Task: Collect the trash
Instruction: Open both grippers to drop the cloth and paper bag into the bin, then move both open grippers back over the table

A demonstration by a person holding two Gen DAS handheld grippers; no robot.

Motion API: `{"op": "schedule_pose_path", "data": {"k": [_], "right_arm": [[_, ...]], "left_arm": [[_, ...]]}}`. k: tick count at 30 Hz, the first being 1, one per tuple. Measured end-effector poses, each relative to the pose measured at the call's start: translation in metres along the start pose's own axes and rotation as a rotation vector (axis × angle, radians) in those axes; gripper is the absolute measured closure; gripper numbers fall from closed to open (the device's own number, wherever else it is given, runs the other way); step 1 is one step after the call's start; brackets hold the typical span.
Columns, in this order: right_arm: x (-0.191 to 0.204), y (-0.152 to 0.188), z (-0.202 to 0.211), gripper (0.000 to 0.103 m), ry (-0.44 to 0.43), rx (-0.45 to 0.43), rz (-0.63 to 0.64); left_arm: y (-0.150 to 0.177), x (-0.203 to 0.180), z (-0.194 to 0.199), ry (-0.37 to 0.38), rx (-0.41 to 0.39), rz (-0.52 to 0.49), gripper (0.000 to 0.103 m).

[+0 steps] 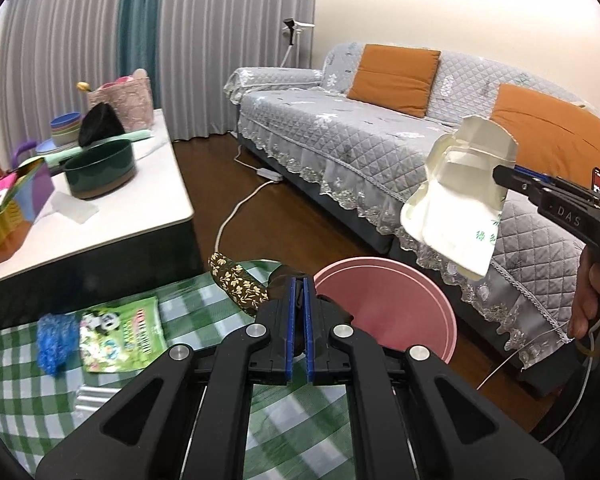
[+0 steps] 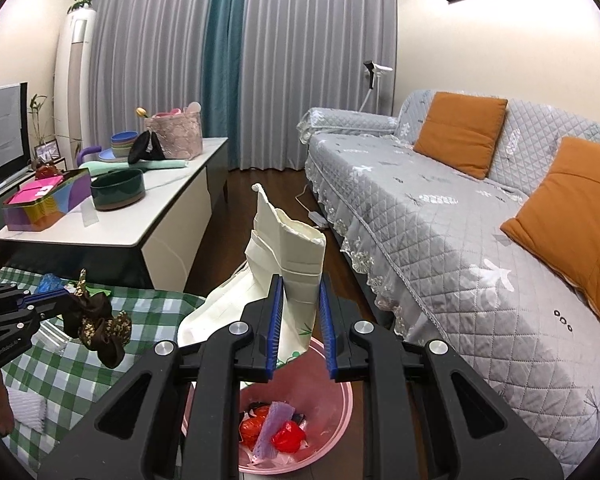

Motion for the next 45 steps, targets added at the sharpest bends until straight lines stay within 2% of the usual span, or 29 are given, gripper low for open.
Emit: {"op": "schedule_pose_path", "data": {"k": [22,24,25,27,35,45], "right_arm": [[-0.028,0.020,-0.044,0.083,0.077,0.107,-0.049],[-0.030,0.021,-0.047,0.080,0.087,0.117,-0.055],[-0.031,0.022,-0.050,0.067,0.089,0.127,-0.060],[-0.032,0.023,-0.051,0.049,0.094,0.133,-0.069],[-0.026,0.019,-0.048,0.048,0.085,0.110,-0.070],[-0.003,0.013,-0.037,0.048,0.011,0.084,-0.073]], "left_arm": [[0.003,-0.038,-0.079,0.103,0.074,-0.007,0.099],[0.003,-0.044,-0.086,0.139,0.090,-0.005,0.098],[0.004,-0.045,-0.088,0.154,0.100,-0.005,0.094],[0.006,-0.048,-0.091,0.154,0.105,-0.012,0.081],[0.017,-0.035,-0.080,0.132,0.105,0.008,0.079],[0.022,0.005,-0.016,0.082,0.050,0.015,0.079]]}}
Point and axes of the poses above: each gripper's, at about its wrist camera, not at the fingertips, and z roughly against the way its jaws point, x to its left, y to its underside, the point moved 3 cm from there along -z, roughly the way its jaws point, and after that the axes turned 4 degrees about -y, right-handed, at the moved point
